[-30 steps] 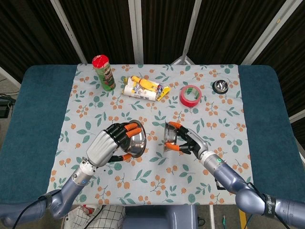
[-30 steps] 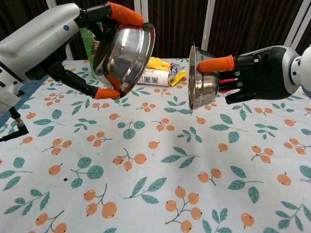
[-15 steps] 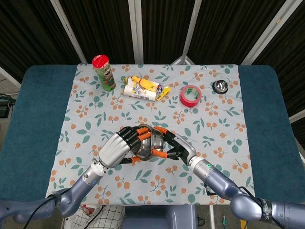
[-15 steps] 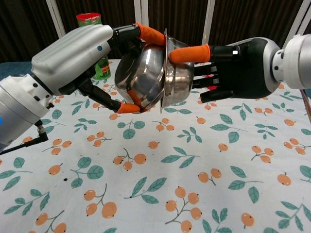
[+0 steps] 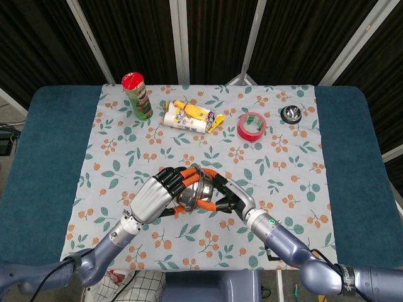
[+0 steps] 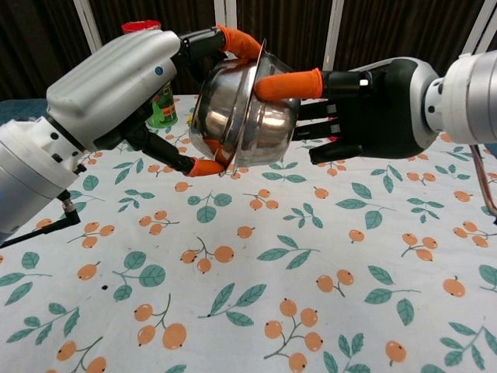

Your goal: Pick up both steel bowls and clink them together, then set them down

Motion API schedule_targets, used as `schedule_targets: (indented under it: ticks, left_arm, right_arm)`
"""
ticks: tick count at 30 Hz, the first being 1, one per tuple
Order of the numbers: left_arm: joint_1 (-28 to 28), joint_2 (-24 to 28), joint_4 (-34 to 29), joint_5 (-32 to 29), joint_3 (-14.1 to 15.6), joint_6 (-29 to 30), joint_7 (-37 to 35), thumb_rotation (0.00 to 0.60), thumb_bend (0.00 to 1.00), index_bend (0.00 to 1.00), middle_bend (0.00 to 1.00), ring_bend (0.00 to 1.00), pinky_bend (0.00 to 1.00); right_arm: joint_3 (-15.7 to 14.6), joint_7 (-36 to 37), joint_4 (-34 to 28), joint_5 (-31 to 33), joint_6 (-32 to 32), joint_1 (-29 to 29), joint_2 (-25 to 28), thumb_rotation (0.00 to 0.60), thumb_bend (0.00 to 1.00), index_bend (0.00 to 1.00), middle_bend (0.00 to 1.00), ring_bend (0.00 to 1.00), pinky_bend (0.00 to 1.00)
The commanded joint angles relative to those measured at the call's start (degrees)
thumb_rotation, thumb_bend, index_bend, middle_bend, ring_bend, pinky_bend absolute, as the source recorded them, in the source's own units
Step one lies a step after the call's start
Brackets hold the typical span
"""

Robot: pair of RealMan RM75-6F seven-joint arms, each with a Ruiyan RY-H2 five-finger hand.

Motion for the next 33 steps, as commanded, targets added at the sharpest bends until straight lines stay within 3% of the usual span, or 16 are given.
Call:
schedule_targets:
  ticks: [1, 15, 20, 28, 33]
  left_arm:
    - [0.37, 0.84, -0.99, -0.38, 0.07, 0.1, -0.1, 0.6, 0.5, 0.72, 0.84, 0.67, 0.87]
    - [1.53, 5.4, -4.95, -0.75, -0.12, 0.58, 2.26, 0.6, 0.5, 0.72, 0.84, 0.67, 0.87]
    - [2.21, 7.45, -7.3, -1.97, 0.44, -0.75, 3.09, 0.6, 0.5, 0.72, 0.84, 0.67, 0.87]
    - [3.36, 10.58, -12.08, -7.34, 1.65, -5.83, 2.48, 0.6, 0.5, 0.72, 0.84, 0.67, 0.87]
    - [4.59, 11.17, -12.82, -10.64, 1.29, -7.43, 11.05, 0.6, 0.5, 0.72, 0.84, 0.67, 0.87]
  right_arm:
    - [-0.05, 0.43, 1.18, -0.25, -0.47, -0.7, 0.66, 0.6, 0.48, 1.0, 0.99, 0.99, 1.0]
    - [0.58, 1.28, 8.06, -6.06, -3.02, -4.76, 4.44, 0.6, 0.48, 1.0, 0.99, 0.99, 1.0]
    - [-4.36, -10.8, 12.24, -13.98, 5.66, -5.01, 3.31, 0.6, 0.48, 1.0, 0.99, 1.0, 1.0]
    - [-14.05, -36.98, 17.97, -25.86, 24.48, -6.02, -4.9, 0.6, 0.48, 1.0, 0.99, 1.0, 1.0]
    - [-18.16, -44.76, 22.05, -30.65, 28.41, -7.33, -8.38, 0.6, 0.48, 1.0, 0.99, 1.0, 1.0]
